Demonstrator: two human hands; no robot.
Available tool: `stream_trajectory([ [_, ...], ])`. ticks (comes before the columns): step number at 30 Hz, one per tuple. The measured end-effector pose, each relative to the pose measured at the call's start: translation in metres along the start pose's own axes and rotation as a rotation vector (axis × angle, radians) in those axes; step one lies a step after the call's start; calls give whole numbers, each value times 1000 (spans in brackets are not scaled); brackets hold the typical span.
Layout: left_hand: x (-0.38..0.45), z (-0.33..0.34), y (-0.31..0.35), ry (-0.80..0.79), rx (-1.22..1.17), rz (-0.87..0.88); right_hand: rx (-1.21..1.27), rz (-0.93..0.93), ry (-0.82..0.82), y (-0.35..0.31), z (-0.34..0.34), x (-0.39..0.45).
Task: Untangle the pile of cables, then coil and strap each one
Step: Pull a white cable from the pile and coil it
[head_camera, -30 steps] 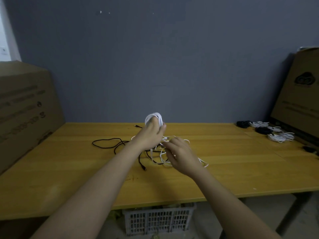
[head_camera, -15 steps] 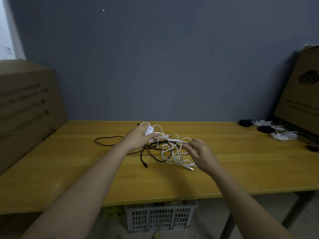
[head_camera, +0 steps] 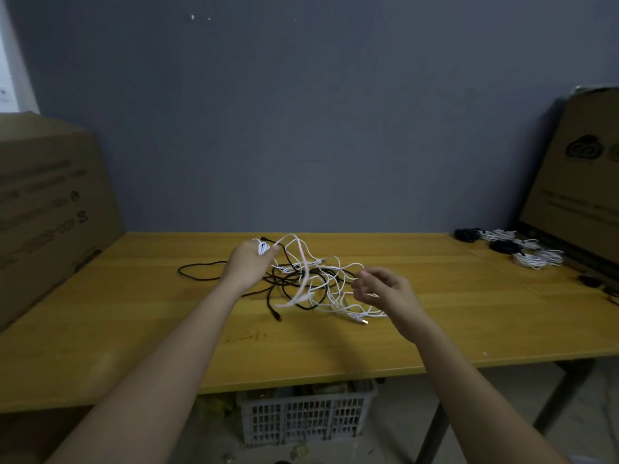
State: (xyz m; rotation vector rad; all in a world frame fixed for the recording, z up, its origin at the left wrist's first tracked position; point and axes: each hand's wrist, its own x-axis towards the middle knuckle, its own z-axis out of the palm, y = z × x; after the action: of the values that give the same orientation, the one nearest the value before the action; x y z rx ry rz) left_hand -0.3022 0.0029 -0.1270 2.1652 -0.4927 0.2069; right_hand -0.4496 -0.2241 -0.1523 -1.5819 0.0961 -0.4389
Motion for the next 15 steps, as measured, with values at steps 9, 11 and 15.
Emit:
stream_trajectory([
  [9, -10, 4, 19, -69, 78, 97, -153, -141, -53, -26, 33, 3],
  [11, -13, 6, 28, -79, 80, 132, -250, -178, -67, -27, 43, 6],
  [15, -21, 8, 47, -133, -2, 190, -344, -200, -29, -20, 60, 11],
])
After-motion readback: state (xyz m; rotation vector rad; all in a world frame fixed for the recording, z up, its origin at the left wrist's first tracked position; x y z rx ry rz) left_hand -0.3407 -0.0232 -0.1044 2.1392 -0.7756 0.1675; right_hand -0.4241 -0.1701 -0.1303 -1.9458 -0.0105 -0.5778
